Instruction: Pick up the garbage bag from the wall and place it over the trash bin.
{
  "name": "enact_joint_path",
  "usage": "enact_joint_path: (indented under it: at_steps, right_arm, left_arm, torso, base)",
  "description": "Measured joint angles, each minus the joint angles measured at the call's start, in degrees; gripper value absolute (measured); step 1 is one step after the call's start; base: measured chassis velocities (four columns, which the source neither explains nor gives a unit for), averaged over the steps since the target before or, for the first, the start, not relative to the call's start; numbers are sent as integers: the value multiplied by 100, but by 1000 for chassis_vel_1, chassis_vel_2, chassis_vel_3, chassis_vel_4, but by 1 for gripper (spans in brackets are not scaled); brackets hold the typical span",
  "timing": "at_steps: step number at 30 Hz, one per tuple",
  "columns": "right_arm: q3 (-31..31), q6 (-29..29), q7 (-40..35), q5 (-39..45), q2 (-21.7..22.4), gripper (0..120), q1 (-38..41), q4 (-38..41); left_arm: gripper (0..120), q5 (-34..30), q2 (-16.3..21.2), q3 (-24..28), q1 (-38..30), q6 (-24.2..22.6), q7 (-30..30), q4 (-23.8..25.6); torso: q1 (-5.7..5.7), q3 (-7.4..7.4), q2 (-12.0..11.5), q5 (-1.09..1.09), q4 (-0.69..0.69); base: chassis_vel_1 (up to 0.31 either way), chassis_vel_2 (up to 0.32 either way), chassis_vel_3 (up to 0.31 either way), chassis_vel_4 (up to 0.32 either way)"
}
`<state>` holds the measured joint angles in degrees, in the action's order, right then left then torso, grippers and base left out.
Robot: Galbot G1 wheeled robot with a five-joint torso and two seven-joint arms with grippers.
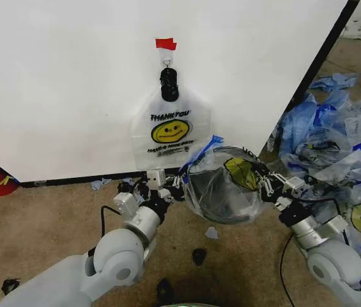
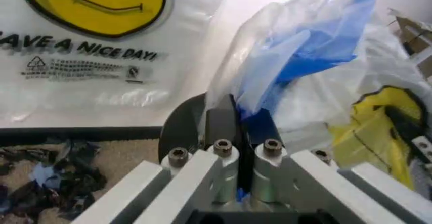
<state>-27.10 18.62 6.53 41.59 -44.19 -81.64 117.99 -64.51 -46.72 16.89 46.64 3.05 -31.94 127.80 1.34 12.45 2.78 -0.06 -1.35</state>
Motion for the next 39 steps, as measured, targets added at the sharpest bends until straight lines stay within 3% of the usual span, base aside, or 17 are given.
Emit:
enact_joint_path:
  at_steps: [33, 39]
  right_arm:
    - [-26, 11, 308, 1072, 165, 0, 122, 157]
    - [-28, 20, 323, 1070, 142, 0, 92, 124]
  left_arm:
    - [0, -9, -337, 69, -64, 195, -2, -865]
    - [26, -35, -260, 15, 11, 200, -13, -821]
  torso:
    - [0, 0, 0, 0, 0]
    - [0, 0, 0, 0, -1]
  base:
    - [0, 0, 0, 0]
    - [0, 0, 0, 0]
